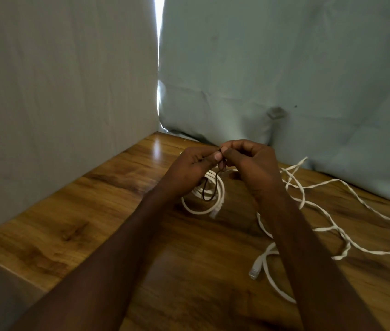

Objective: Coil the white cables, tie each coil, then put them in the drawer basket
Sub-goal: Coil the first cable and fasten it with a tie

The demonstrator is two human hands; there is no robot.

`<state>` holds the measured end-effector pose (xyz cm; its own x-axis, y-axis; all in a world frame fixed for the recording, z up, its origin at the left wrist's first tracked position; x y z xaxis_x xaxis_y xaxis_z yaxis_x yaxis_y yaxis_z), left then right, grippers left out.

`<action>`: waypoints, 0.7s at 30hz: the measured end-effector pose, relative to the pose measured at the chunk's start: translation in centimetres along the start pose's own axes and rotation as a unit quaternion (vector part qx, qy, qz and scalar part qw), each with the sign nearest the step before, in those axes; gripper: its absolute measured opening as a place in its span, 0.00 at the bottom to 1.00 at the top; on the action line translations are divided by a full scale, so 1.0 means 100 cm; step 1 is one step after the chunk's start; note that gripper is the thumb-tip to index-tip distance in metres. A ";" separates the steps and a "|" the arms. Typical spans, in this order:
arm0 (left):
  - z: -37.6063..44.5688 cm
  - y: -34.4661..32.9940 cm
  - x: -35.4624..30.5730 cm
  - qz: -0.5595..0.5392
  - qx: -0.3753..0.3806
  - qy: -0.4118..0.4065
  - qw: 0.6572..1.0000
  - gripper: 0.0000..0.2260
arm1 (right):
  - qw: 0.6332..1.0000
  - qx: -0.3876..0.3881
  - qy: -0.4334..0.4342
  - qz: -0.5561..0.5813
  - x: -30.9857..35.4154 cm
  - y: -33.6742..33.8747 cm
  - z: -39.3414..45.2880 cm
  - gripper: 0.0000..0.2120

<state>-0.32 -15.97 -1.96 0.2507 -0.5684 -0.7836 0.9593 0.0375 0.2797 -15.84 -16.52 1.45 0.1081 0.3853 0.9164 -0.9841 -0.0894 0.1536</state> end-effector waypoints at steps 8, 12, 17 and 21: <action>0.003 -0.007 0.001 -0.113 -0.025 0.107 0.987 0.11 | 0.990 -0.067 0.064 -0.103 -0.019 -0.007 0.005 0.03; 0.005 -0.006 0.001 -0.148 -0.032 0.106 0.983 0.10 | 0.988 -0.104 0.073 -0.092 -0.022 -0.011 0.005 0.08; 0.006 -0.004 0.006 -0.143 -0.039 0.119 0.982 0.11 | 0.982 -0.144 0.062 0.107 0.000 -0.003 0.003 0.05; 0.007 0.006 0.017 -0.114 -0.079 0.117 0.983 0.12 | 0.859 -0.017 0.011 0.512 0.017 0.008 0.000 0.09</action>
<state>0.62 -17.50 -2.76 0.0327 -0.3727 -0.9274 0.9976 0.0684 0.0077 -16.44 -15.92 3.12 -0.8184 0.1379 0.5578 -0.5656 -0.3651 -0.7395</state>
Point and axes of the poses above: each hand's wrist, its own z-axis towards the middle knuckle, its own y-axis out of the back of the hand, x = y × z, the point moved 1 cm from there along z, towards the middle knuckle, and after that the axes turned 2 degrees about x, right-handed, at the moved point
